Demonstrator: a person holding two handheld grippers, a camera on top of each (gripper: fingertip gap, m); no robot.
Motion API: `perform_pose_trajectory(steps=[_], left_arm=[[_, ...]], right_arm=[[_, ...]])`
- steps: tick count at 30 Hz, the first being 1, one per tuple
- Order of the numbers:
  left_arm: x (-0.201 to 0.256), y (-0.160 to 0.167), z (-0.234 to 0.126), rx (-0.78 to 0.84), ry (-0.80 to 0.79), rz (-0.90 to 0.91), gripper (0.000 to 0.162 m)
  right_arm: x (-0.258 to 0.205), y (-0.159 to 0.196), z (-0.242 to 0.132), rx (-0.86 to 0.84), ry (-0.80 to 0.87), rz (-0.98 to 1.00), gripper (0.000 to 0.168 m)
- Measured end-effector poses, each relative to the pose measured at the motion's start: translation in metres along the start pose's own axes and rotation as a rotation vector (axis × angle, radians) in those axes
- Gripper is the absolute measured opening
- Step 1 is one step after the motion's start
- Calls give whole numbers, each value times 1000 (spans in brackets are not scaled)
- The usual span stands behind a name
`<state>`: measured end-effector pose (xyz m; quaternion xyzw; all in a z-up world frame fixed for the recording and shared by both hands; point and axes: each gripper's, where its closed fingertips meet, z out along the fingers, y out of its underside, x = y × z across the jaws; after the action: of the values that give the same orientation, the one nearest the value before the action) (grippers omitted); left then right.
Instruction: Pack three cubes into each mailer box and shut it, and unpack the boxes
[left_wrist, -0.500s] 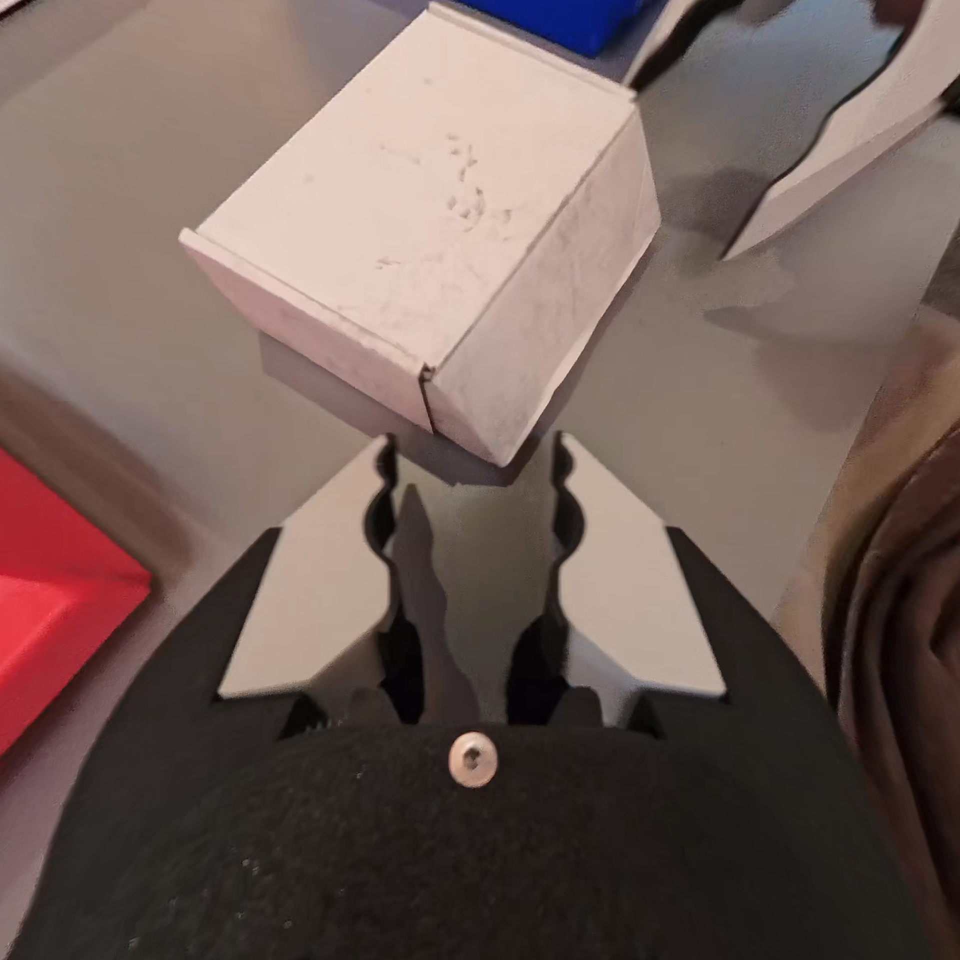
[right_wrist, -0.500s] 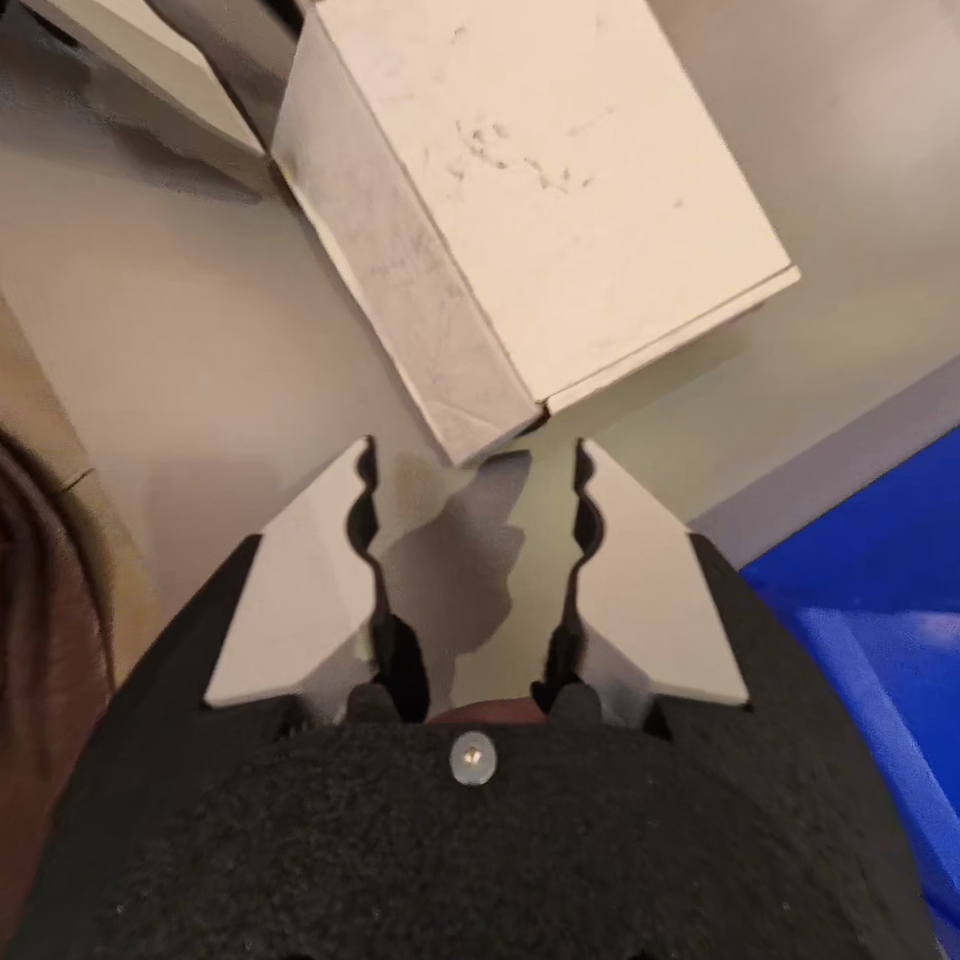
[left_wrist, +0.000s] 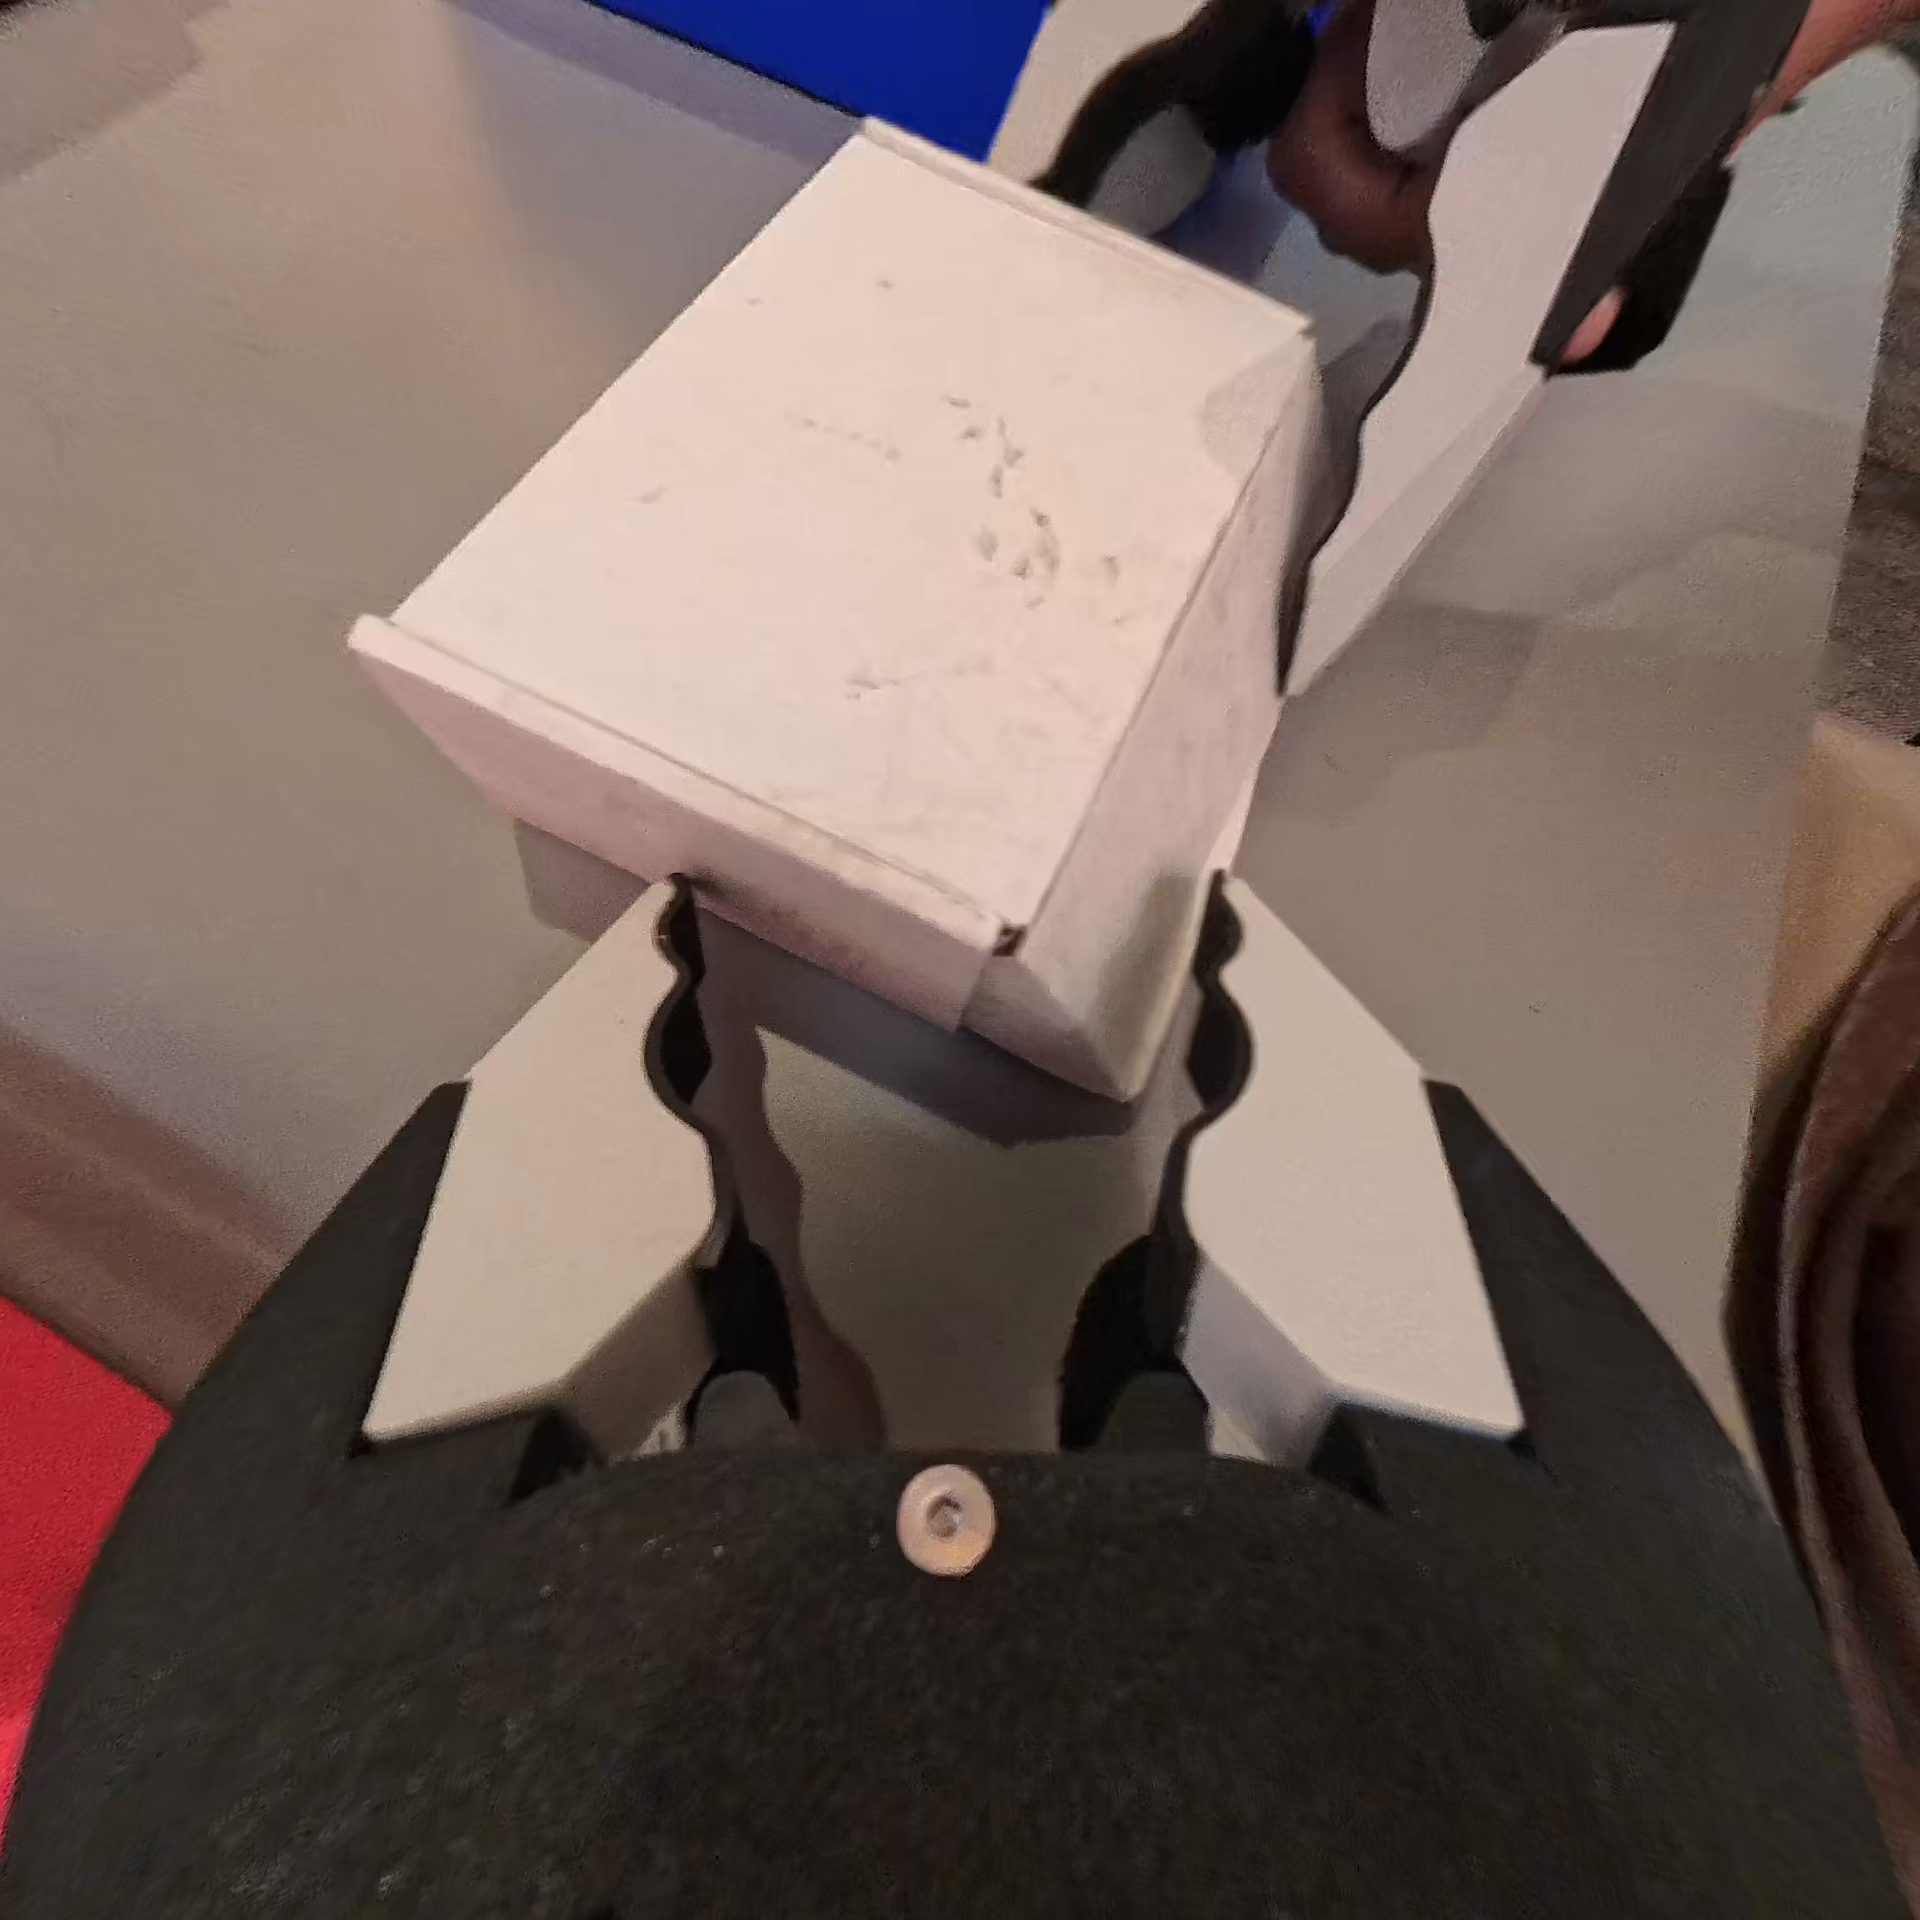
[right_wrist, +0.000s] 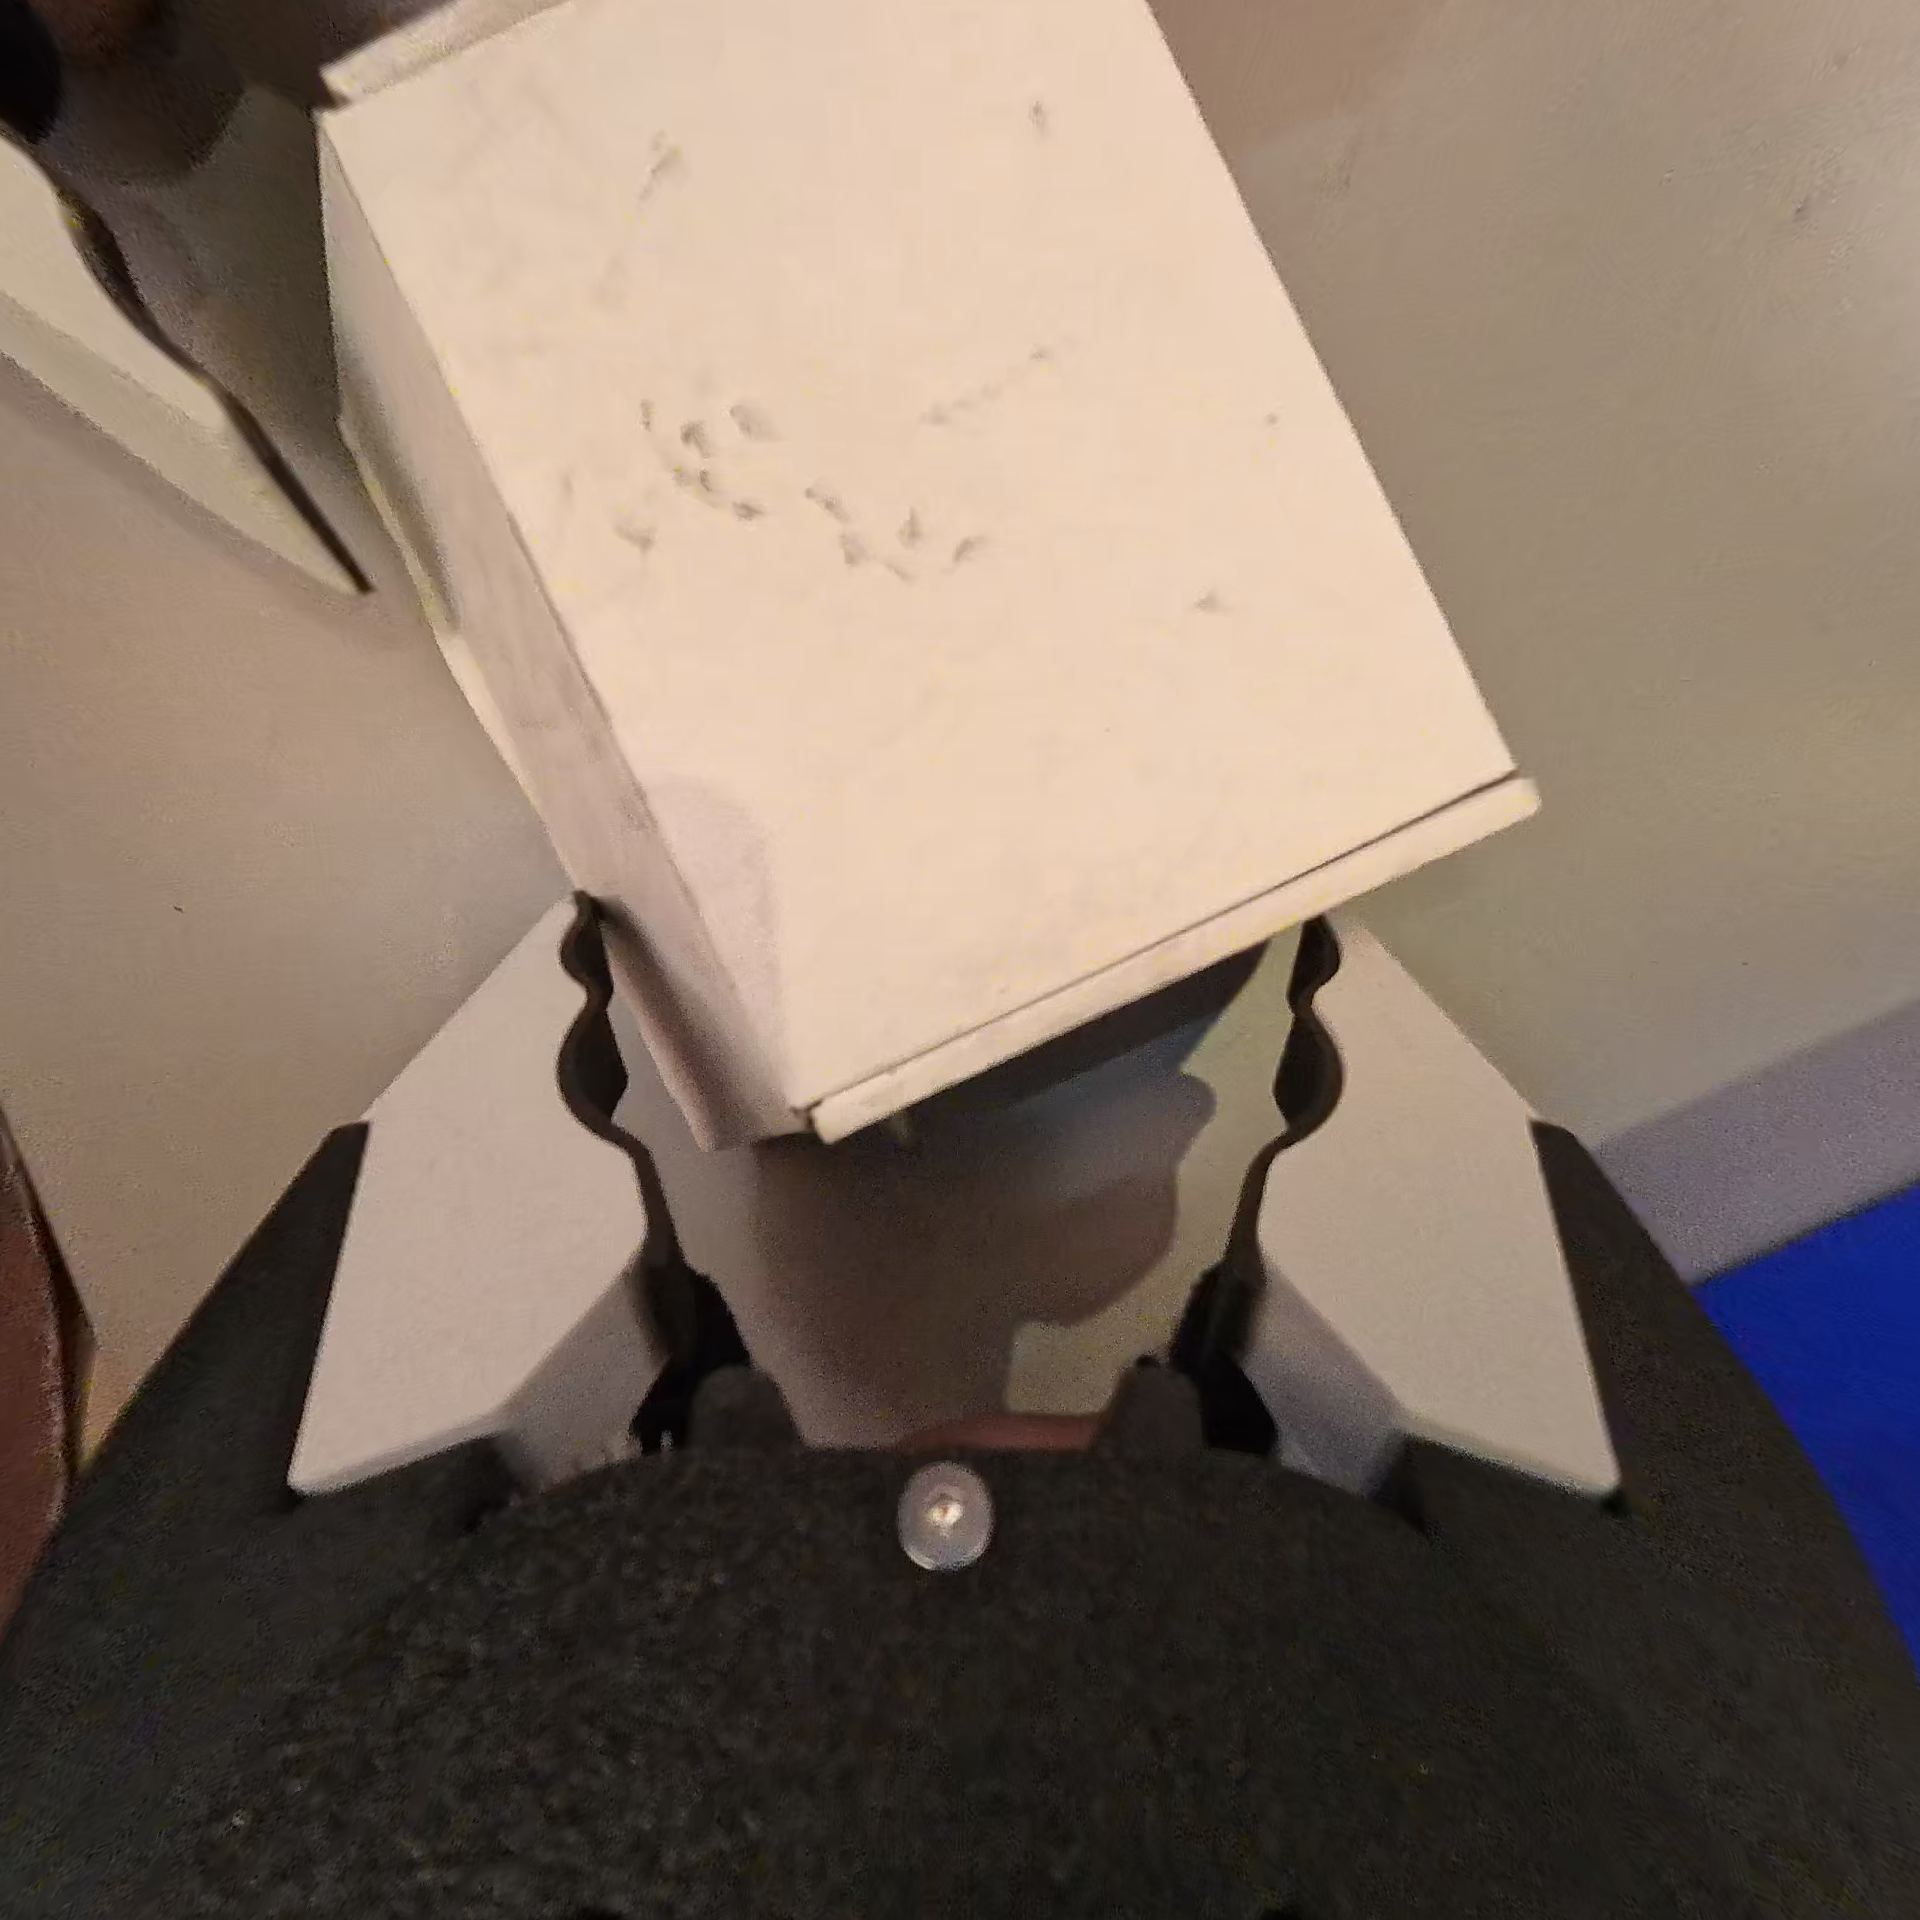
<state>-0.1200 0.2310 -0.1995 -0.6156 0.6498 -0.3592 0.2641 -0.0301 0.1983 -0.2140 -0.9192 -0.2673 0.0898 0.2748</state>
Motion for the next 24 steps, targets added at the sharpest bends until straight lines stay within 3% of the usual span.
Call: perform_pose_trajectory(steps=[4,10,15,20,24], left_arm=[[-9,2,0,-8,-49,44,78],[-17,1,3,-27,-168,135,65],[-15,3,2,-21,-108,105,71],[2,21,-8,-67,18,208,68],[6,27,-11,-75,20,285,62]], right_arm=[[3,-2,6,116,4,15,121],[12,-3,7,143,85,4,104],[10,0,6,147,49,-8,107],[-13,17,-3,95,-60,-110,101],[-18,19,-5,102,-67,-127,94]])
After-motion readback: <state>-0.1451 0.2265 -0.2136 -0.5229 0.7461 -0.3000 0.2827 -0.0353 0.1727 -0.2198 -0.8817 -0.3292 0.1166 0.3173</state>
